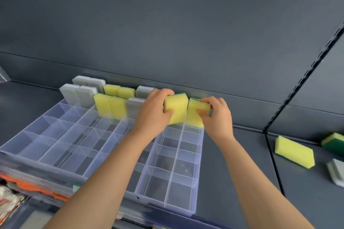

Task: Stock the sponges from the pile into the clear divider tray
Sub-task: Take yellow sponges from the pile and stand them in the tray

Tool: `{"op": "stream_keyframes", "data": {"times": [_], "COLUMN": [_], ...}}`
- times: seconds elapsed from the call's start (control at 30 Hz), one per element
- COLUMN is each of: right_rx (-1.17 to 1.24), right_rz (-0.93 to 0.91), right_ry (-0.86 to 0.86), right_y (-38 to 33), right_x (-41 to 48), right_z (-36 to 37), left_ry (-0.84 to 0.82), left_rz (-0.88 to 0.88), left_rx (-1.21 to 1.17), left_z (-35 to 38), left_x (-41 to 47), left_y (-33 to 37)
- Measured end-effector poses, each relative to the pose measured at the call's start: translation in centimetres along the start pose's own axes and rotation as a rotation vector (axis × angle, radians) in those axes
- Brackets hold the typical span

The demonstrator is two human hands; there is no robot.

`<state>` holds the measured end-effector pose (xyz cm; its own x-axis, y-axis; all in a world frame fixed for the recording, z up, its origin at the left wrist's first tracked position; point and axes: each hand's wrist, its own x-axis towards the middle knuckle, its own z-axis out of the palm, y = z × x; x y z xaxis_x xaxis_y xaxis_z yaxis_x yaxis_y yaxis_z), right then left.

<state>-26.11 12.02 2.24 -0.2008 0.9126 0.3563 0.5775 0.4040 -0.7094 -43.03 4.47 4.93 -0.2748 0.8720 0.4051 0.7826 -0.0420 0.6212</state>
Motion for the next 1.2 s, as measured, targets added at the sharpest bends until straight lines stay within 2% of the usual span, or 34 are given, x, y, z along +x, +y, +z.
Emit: {"op": "stream_keyframes", "data": {"times": [0.2,0.33,0.47,0.83,1.2], "right_rx": [-0.138,-0.188,-0.226,-0.299,-0.343], "right_rz": [0.058,0.071,0.068,-0.036,-0.053], "right_ry": [-0.066,-0.098,-0.108,-0.051,-0.043], "right_y": [1.3,2.1,2.5,2.8,2.6], "right_x": [0.0,-0.3,-0.3,-0.3,-0.6], "right_z": [1.6,2.3,2.8,3.1,3.0], "left_ry": [-0.105,-0.252,-0.309,-0.294,-0.221], "left_rz": [0.049,0.067,0.135,0.247,0.322], "left_rx": [0.054,0.140,0.290,0.643,0.617], "left_z": [1.0,1.8,2.3,4.0,4.5], "left_x": [2.3,3.6,4.2,4.8,4.5], "left_y": [-0.8,-1.4,-2.0,-3.5,-4.5]}}
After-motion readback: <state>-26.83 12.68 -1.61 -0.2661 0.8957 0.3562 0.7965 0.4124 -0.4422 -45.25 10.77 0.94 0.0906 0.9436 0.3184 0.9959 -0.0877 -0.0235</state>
